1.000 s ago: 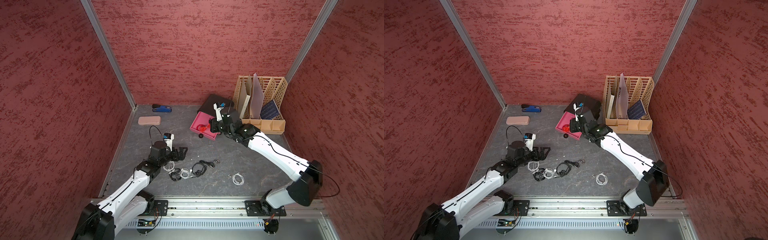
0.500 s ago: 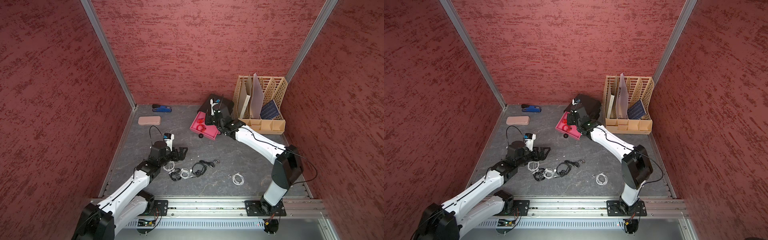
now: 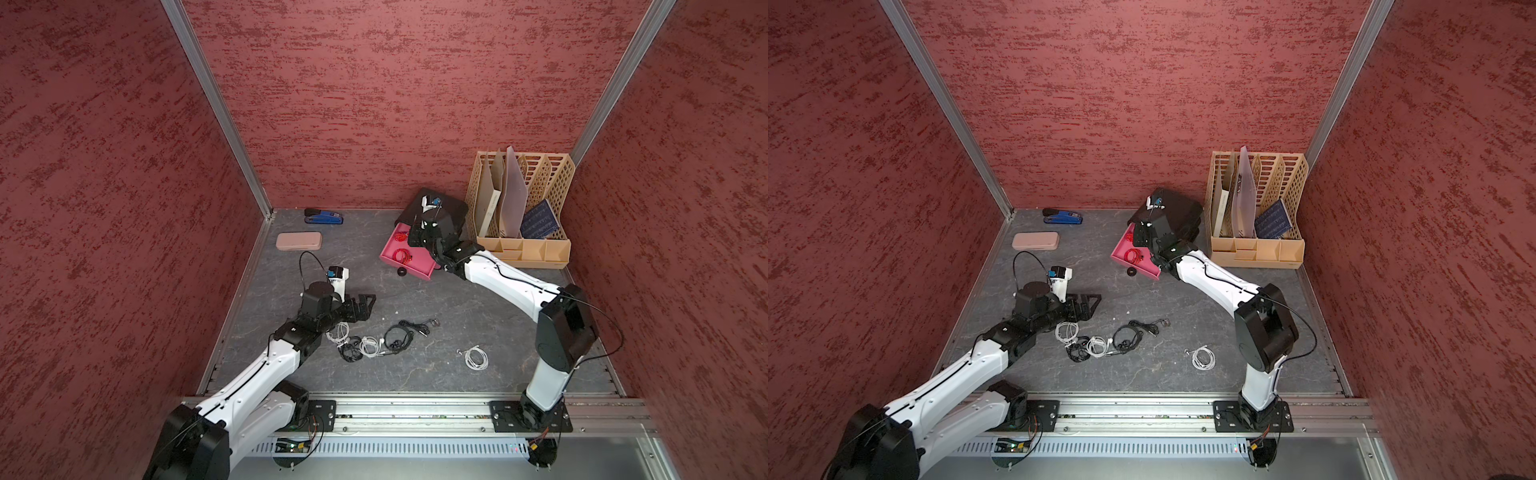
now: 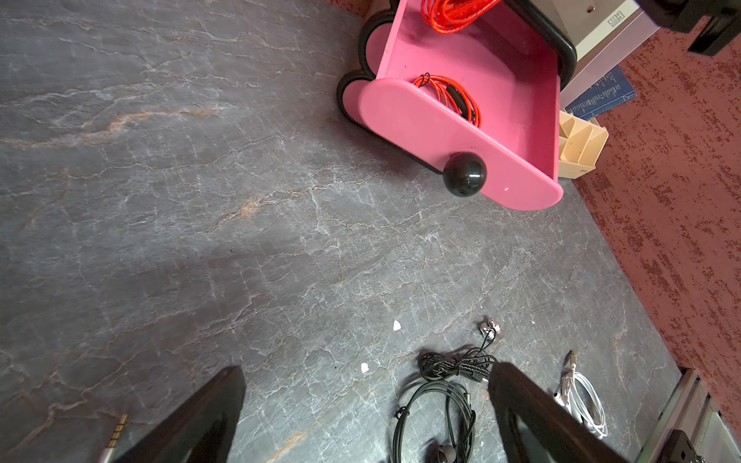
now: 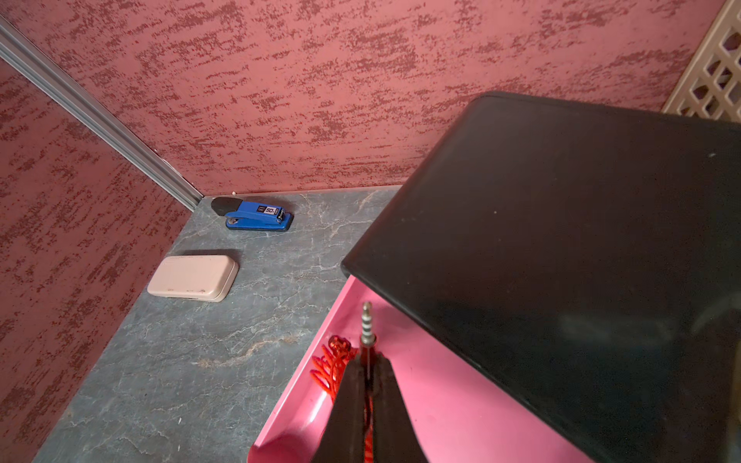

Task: Place the wired earphones into the drawer by color
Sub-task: Place the wired earphones in the drawer, then close the drawer in the storage box.

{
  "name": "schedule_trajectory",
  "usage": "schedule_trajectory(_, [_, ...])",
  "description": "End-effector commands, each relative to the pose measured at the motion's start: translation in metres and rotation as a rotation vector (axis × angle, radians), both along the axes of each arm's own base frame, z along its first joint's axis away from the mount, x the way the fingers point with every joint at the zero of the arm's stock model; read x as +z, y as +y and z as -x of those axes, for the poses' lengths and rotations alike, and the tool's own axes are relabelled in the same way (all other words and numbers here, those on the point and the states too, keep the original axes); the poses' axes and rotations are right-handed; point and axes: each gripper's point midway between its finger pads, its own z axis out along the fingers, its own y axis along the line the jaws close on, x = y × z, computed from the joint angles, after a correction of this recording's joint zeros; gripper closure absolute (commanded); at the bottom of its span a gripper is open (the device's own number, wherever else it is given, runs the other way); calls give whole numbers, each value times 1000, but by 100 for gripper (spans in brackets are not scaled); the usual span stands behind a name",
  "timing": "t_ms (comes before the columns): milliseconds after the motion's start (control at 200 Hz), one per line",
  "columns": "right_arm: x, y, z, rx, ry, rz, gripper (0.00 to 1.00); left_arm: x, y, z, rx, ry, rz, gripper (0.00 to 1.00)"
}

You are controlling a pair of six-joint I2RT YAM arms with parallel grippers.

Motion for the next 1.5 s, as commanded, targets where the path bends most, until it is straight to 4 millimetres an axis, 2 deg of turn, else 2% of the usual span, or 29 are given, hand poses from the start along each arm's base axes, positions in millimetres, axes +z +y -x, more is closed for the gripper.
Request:
schedule_trajectory(0, [-8, -7, -3, -37, -5, 3, 100, 0, -1, 0, -9, -5, 11, 0])
schedule_trajectory(175, [-15, -9, 2, -25, 12, 17, 96, 0, -2, -1, -9, -7, 13, 0])
schedule_trajectory(286, [-14, -9, 7, -10, 22, 14, 75, 0, -2, -1, -10, -4, 11, 0])
schedule_trajectory(446, [-7, -12, 19, 18, 32, 12, 54, 1, -3, 0, -20, -6, 13, 0])
schedule_trajectory(661, [9, -31, 41, 59, 62, -28, 40, 9, -8, 2, -46, -21, 32, 0])
schedule_trajectory(897, [10, -62, 70, 91, 113, -37, 34, 21, -16, 0, -53, -32, 92, 0])
schedule_trajectory(912, [5, -63, 71, 93, 122, -32, 34, 22, -17, 0, -54, -31, 98, 0])
schedule_trajectory(932, [13, -68, 76, 95, 107, -40, 33, 23, -19, -1, -58, -30, 108, 0])
schedule_trajectory(1047, [7, -85, 92, 93, 104, -12, 31, 26, -31, -5, -74, -21, 144, 0])
schedule_trajectory(1353, [-38, -117, 123, 70, 97, 114, 29, 33, -66, -25, -97, -1, 238, 0])
schedule_trajectory(1498, [-44, -125, 134, 63, 39, 100, 29, 32, -81, -36, -100, 29, 320, 1])
